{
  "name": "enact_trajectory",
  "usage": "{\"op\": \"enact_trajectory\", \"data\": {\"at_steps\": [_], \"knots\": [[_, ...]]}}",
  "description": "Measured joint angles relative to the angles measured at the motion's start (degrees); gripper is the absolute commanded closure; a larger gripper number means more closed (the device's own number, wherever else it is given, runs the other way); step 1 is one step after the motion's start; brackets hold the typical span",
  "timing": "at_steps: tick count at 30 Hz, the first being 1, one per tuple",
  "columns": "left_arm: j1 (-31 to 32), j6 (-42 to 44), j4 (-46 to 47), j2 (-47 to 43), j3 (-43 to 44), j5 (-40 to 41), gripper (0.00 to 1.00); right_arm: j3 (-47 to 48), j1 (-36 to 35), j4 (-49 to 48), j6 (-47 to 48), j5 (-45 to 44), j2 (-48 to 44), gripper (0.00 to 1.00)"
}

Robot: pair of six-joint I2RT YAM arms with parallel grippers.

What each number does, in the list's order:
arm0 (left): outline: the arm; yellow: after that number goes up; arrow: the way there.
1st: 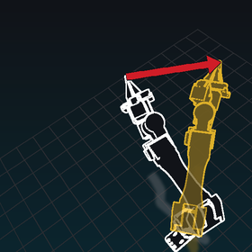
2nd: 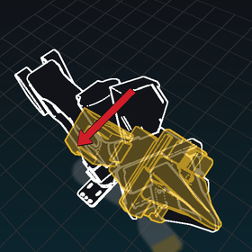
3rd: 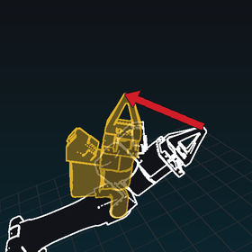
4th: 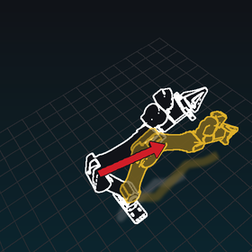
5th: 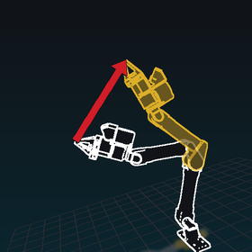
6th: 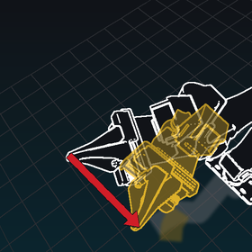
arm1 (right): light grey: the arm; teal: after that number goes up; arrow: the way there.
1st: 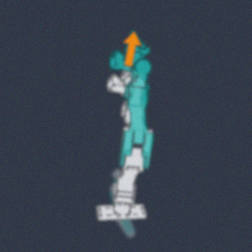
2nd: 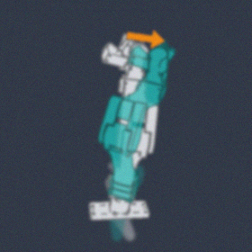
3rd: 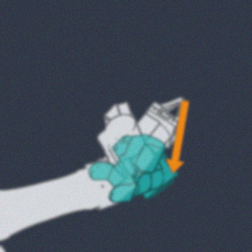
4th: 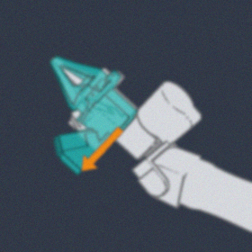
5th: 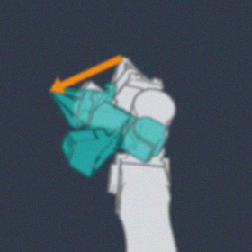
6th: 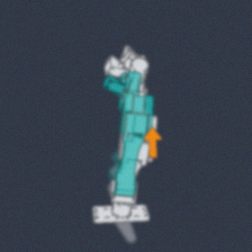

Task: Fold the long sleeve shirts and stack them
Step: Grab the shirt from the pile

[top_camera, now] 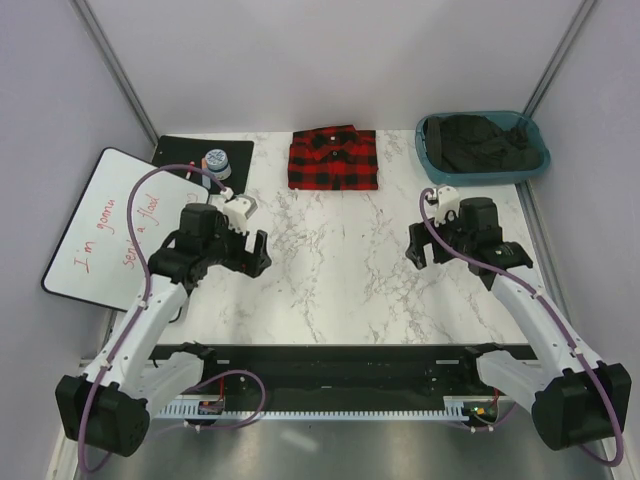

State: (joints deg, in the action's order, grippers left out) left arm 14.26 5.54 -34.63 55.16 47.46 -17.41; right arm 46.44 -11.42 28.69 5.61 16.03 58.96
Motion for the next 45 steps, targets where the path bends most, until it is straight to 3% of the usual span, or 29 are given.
{"op": "enact_trajectory", "data": {"at_steps": [6, 16, 23, 27, 35, 42, 44, 45], "knots": [[-0.1, -0.1, -2.9, 7.2, 6.8, 0.4, 0.01, 7.2, 0.5, 3.0, 0.4, -1.7, 5.3, 0.02], [-2.4, -4.3, -4.6, 16.2, 25.5, -0.5, 0.0, 49.2, 11.1, 5.5, 2.3, -1.0, 32.1, 0.02], [-2.5, -7.5, -1.4, 16.2, 24.5, -5.3, 0.01, 77.2, 19.3, 4.3, 2.2, -4.6, 56.2, 0.02], [-2.5, -7.9, -0.9, 16.7, 22.6, -5.7, 0.0, 82.7, 20.8, 2.7, 2.7, -7.7, 66.2, 0.02], [-2.5, -7.9, -0.3, 19.2, 21.5, -5.6, 0.0, 83.3, 20.0, -4.5, 3.5, -15.0, 82.5, 0.02], [-2.5, -7.9, -0.3, 21.6, 21.4, -5.2, 0.0, 85.3, 19.9, -11.8, 5.8, -18.6, 91.5, 0.02], [-2.5, -7.9, -0.3, 22.2, 21.4, -5.1, 0.01, 86.4, 20.0, -13.2, 6.3, -19.1, 92.5, 0.12], [-2.6, -7.9, -0.3, 22.6, 21.4, -5.0, 0.01, 86.7, 20.0, -13.7, 6.3, -19.2, 93.0, 0.39]]}}
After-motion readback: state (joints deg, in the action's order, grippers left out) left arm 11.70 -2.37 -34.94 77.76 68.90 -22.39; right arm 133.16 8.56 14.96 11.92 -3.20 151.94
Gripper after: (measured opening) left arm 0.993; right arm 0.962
